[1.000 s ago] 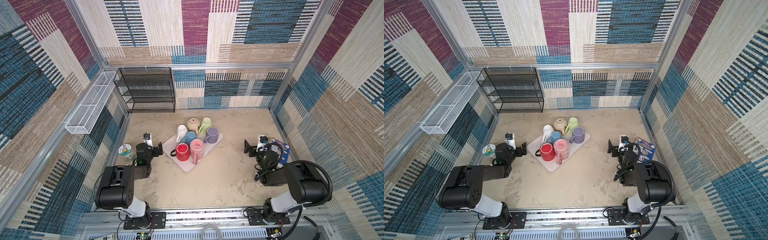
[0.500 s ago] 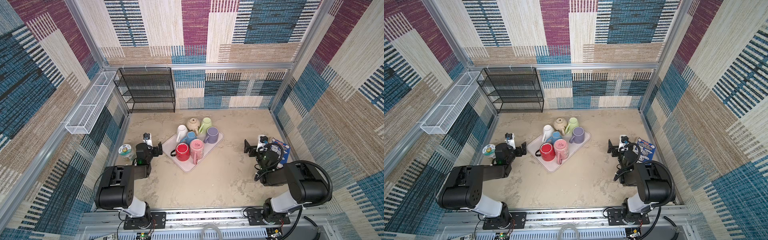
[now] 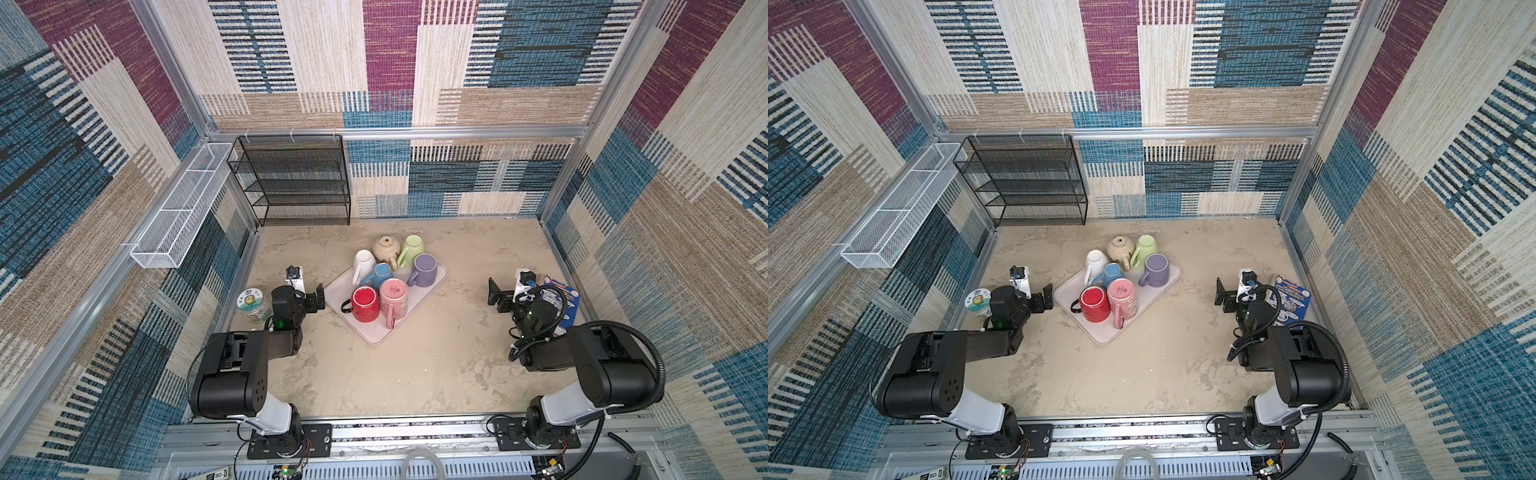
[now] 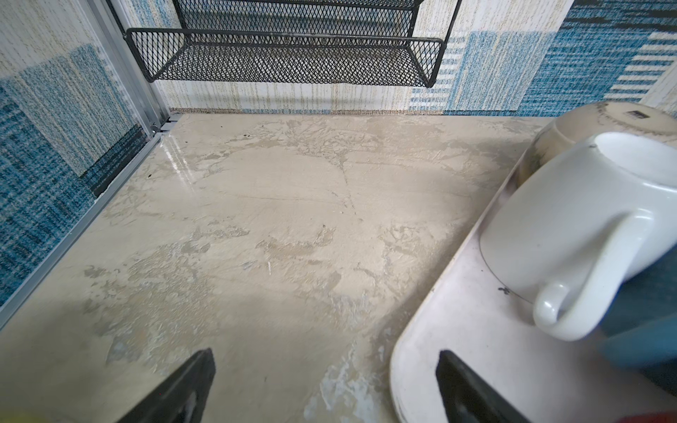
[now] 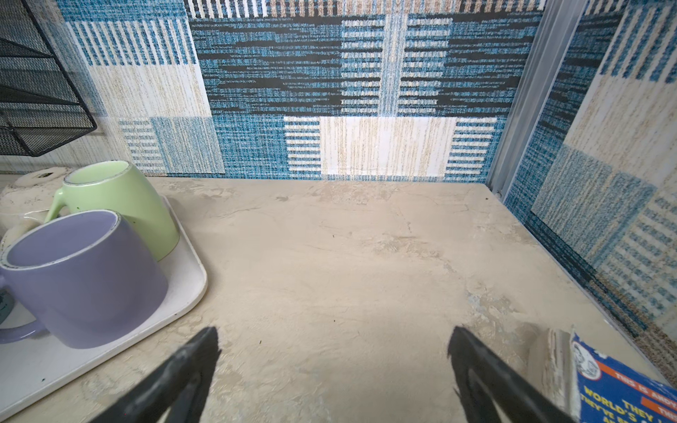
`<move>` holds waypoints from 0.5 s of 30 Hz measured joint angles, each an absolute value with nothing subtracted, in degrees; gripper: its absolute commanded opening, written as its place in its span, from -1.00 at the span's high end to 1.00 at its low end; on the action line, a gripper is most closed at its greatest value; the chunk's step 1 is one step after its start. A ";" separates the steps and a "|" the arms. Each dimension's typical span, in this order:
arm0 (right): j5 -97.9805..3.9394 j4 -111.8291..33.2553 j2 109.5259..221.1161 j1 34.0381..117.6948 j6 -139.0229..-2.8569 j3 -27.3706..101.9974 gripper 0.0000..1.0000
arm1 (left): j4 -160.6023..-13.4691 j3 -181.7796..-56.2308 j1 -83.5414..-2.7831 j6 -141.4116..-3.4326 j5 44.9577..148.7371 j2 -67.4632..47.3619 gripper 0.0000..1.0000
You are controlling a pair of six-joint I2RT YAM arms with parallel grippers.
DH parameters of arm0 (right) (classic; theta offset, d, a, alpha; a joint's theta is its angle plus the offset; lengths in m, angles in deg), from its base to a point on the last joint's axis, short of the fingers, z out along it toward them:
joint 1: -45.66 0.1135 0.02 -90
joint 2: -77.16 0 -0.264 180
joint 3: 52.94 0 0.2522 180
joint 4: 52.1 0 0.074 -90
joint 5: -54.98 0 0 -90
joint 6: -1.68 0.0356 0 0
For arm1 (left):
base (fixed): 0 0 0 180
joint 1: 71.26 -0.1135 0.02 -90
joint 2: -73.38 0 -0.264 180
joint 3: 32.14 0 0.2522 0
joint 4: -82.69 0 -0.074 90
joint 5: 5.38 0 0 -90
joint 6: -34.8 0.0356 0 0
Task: Turn the mug right side up
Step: Rotate the tray at the center of the table.
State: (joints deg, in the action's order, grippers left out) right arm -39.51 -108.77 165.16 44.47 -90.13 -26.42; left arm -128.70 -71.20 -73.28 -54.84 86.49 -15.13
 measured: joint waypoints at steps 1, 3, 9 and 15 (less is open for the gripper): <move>-39.51 -108.77 165.16 44.47 -90.13 -26.42 -1.00 | -128.68 -71.22 -73.28 -54.84 86.49 -15.13 -0.98; -39.51 -108.77 165.14 44.47 -90.13 -26.42 -1.00 | -128.68 -71.31 -73.28 -54.84 86.49 -15.17 -0.99; -37.35 -101.49 159.57 44.91 -89.95 -22.69 -1.00 | -125.25 -72.47 -73.20 -55.08 84.72 -13.58 -0.99; -35.97 -87.31 151.42 44.91 -86.06 -15.10 -0.93 | -113.16 -78.22 -72.89 -56.79 78.57 -3.46 -0.71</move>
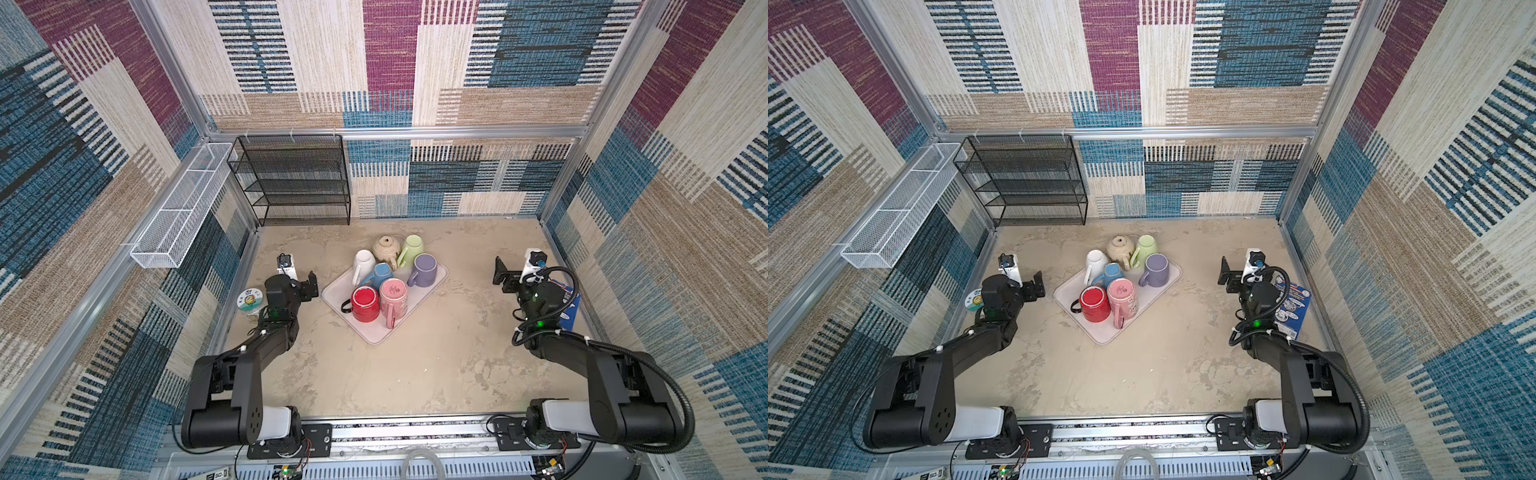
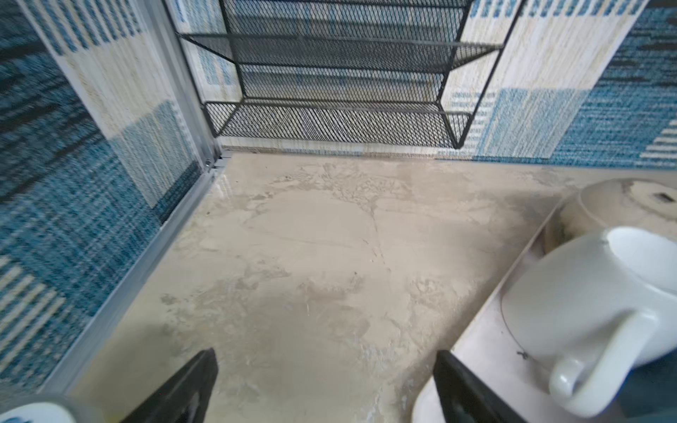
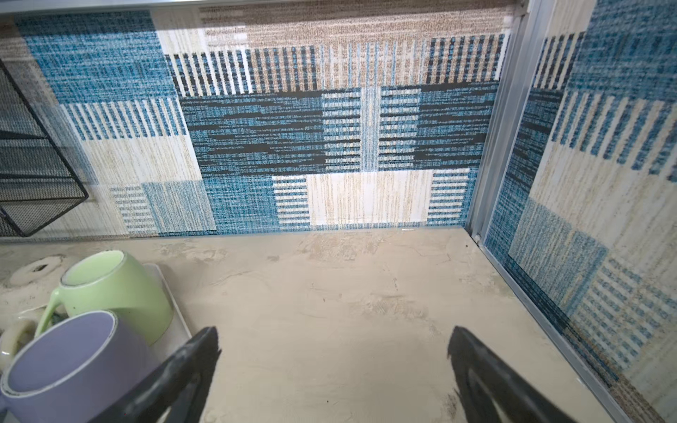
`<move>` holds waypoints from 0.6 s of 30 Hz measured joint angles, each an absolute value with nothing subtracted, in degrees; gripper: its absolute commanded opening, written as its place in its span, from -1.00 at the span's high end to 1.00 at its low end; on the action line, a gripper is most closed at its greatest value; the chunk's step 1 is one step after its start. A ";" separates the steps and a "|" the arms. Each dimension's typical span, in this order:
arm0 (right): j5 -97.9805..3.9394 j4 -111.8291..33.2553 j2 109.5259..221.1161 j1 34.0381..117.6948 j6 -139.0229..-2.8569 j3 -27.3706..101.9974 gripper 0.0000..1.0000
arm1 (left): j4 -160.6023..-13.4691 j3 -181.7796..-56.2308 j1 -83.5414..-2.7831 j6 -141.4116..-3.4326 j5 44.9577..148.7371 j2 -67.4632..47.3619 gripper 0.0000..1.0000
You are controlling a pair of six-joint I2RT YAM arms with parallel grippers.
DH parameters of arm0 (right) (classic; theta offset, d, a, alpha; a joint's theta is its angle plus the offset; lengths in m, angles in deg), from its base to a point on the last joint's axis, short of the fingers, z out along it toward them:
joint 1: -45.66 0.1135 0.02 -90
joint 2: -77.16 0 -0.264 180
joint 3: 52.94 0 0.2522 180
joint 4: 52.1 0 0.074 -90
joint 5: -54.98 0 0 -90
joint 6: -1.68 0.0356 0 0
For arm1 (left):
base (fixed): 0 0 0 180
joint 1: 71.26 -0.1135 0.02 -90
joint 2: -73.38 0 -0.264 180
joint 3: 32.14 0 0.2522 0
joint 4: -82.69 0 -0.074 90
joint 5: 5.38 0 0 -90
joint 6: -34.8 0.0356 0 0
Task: Turn the mug right side up
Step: Rotate the tray at the center of the table.
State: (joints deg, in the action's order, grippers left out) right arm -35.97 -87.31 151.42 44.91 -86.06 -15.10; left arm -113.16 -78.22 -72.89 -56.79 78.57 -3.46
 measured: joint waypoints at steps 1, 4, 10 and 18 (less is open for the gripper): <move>-35.99 -84.16 150.02 44.91 -84.84 -13.35 -0.90 | -109.81 -79.77 -72.91 -57.22 78.44 -1.78 -0.69; -37.37 -75.04 148.68 44.91 -81.67 -5.59 -0.83 | -99.78 -86.50 -72.87 -59.58 78.97 0.93 -0.53; -46.73 -60.51 156.05 44.89 -75.90 7.67 -0.58 | -81.16 -97.06 -72.39 -68.46 83.54 1.87 -0.51; -61.13 -48.97 173.12 45.35 -72.97 19.98 -0.44 | -65.38 -96.71 -69.24 -78.08 84.94 5.87 -0.56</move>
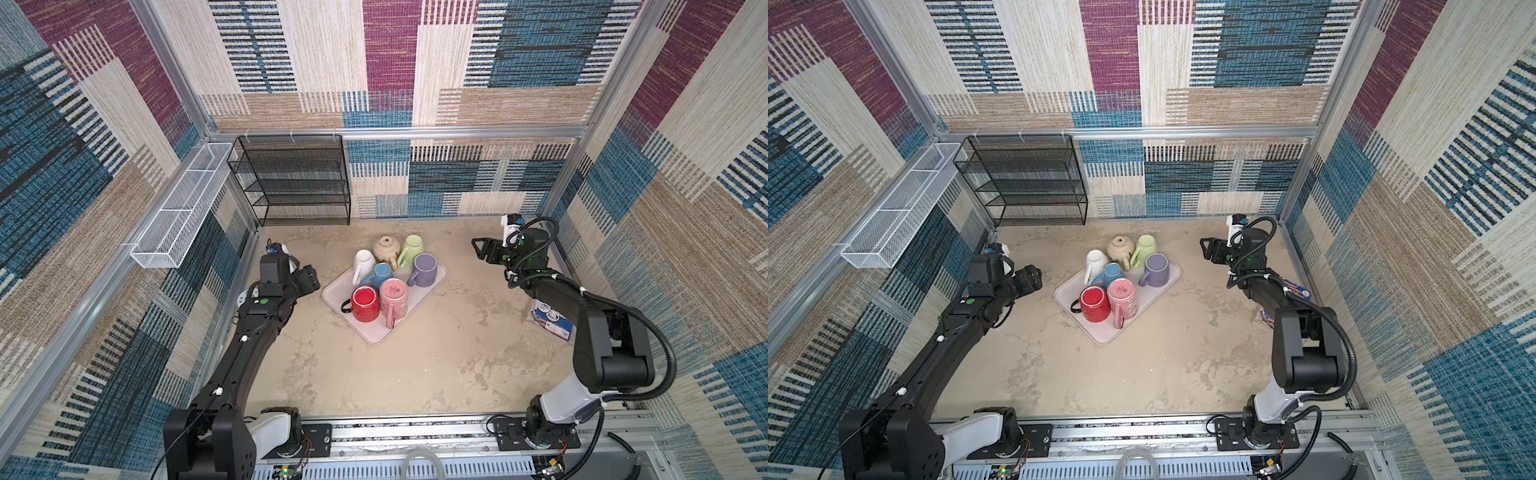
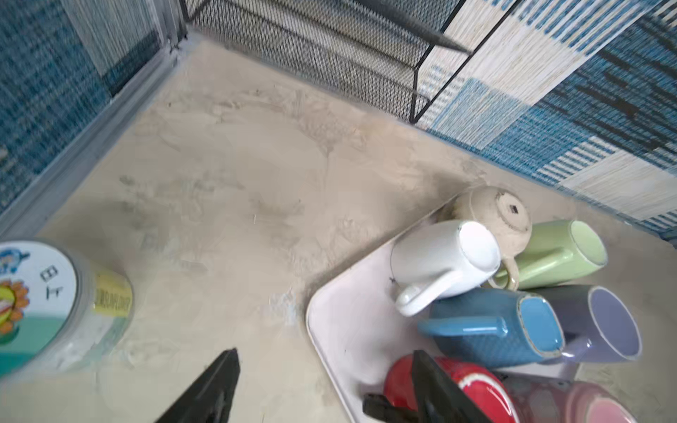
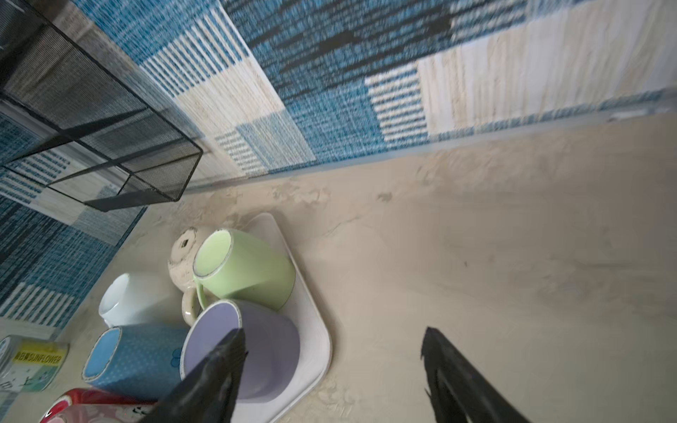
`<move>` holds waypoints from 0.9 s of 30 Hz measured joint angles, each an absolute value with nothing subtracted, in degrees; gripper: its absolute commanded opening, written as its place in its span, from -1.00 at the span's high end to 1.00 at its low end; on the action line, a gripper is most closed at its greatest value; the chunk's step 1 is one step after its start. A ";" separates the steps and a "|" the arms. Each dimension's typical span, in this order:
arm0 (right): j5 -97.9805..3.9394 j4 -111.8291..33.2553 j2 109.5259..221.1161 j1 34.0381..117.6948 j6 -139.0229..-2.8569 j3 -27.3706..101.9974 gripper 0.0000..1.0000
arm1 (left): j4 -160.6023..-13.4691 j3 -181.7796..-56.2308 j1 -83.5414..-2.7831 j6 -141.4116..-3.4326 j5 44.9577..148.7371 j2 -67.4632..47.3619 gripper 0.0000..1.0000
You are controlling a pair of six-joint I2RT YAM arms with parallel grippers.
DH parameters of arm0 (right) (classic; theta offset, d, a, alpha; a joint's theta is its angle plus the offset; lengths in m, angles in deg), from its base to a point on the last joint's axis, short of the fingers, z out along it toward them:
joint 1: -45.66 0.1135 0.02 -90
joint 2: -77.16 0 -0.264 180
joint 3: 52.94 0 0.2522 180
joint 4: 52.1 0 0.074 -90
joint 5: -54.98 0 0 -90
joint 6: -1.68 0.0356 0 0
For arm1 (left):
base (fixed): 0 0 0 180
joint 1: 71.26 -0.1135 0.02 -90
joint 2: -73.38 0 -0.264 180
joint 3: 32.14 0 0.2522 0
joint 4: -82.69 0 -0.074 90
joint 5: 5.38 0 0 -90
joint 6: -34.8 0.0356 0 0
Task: Turn the mug right side up
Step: Rotate the tray at the center of the table.
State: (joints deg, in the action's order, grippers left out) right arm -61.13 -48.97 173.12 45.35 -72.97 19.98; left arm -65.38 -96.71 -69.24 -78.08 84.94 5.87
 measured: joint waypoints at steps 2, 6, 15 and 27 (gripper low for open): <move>-62.83 -46.87 177.82 45.85 -72.99 23.87 -0.31 | -63.54 -95.79 -68.23 -79.47 84.76 6.38 -0.57; -64.28 -42.74 185.42 47.18 -72.73 29.86 -0.23 | -62.30 -93.49 -66.86 -82.62 85.42 7.08 -0.56; -62.44 -35.64 196.75 51.31 -73.06 40.09 -0.16 | -64.92 -89.67 -66.31 -86.88 87.91 8.08 -0.48; -61.61 -34.08 201.31 53.35 -74.83 41.75 0.04 | -68.44 -85.12 -65.48 -88.02 87.71 10.16 -0.47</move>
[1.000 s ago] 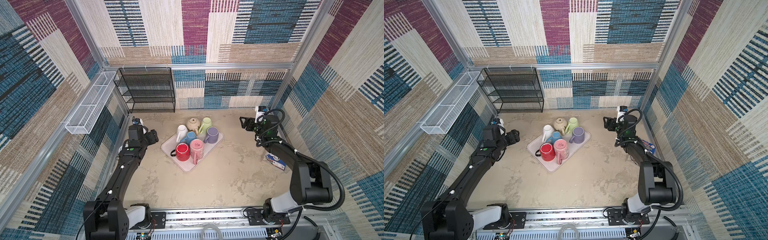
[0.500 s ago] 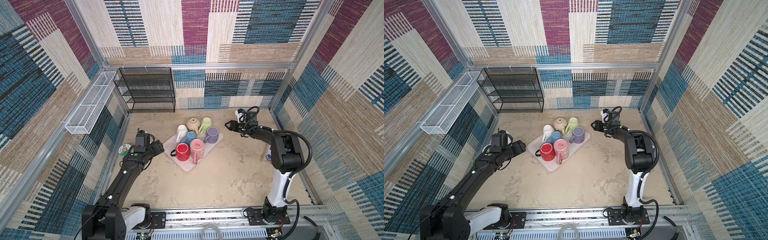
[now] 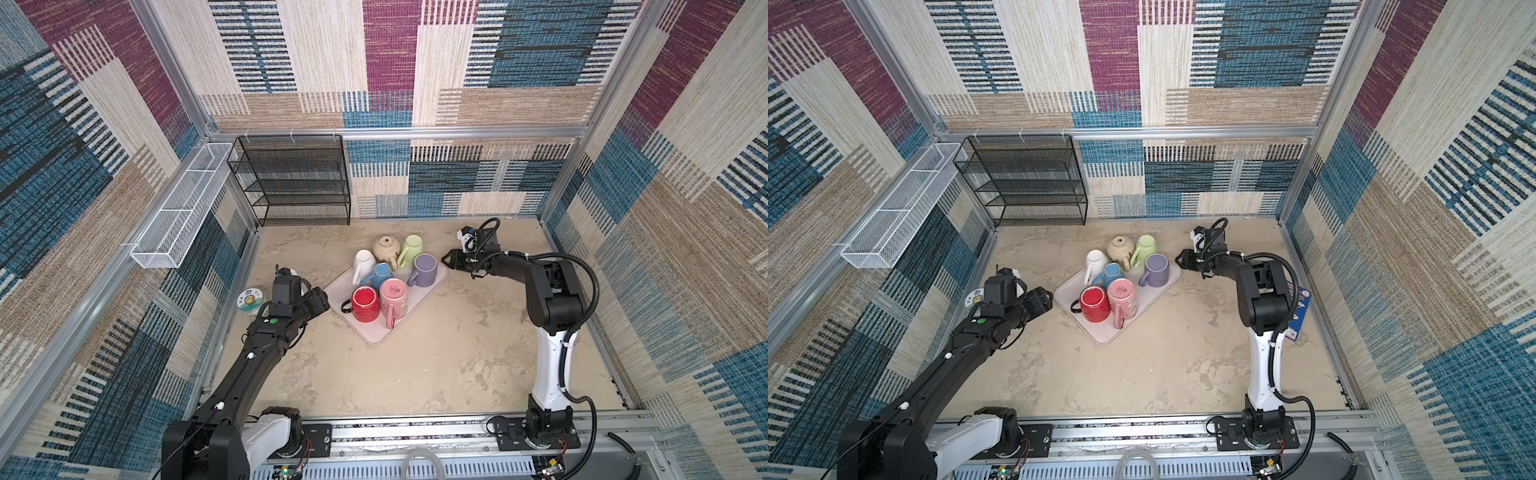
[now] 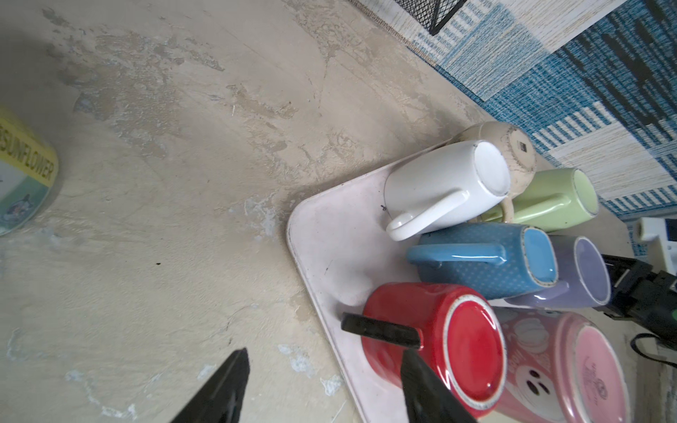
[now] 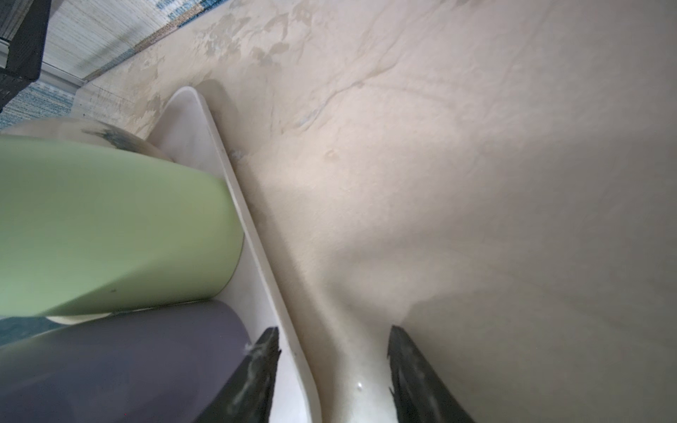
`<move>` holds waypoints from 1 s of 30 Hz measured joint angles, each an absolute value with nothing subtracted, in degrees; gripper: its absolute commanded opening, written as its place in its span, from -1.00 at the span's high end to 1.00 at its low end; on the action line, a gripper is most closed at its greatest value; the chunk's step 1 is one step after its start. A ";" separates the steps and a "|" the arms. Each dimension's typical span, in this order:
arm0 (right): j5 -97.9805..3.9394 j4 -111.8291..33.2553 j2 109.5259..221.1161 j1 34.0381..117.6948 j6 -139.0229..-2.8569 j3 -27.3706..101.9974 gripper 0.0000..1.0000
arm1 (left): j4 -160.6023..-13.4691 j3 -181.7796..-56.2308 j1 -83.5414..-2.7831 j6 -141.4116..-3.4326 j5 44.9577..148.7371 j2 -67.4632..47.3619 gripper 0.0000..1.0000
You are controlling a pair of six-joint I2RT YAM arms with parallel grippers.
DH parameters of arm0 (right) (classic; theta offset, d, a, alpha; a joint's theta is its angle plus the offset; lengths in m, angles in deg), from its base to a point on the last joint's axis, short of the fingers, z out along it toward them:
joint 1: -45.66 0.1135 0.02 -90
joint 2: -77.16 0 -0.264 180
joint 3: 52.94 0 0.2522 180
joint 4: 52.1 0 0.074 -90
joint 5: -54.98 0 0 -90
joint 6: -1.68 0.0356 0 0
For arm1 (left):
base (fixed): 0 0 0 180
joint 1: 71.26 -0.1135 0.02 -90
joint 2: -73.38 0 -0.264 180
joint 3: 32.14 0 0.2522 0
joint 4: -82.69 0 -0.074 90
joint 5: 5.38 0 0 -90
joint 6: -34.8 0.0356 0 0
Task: Turn the mug right side up
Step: Rotate the tray at the center of the table.
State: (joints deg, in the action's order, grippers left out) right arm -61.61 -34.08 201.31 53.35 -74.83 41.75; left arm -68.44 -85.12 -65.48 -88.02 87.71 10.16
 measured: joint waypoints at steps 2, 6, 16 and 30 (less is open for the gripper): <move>-61.61 -34.98 201.45 53.83 -74.98 41.31 0.05 | -69.10 -84.86 -65.48 -88.02 87.73 9.00 -0.45; -61.57 -37.52 201.07 54.33 -75.35 39.43 0.09 | -70.23 -84.80 -65.48 -88.02 87.75 6.64 -0.45; -59.42 -38.43 198.60 56.30 -74.94 35.63 0.37 | -66.45 -89.47 -65.46 -89.24 83.56 2.07 -0.49; -57.81 -38.67 196.05 56.60 -76.36 31.50 1.00 | -63.96 -86.02 -65.50 -92.46 83.43 9.76 -0.65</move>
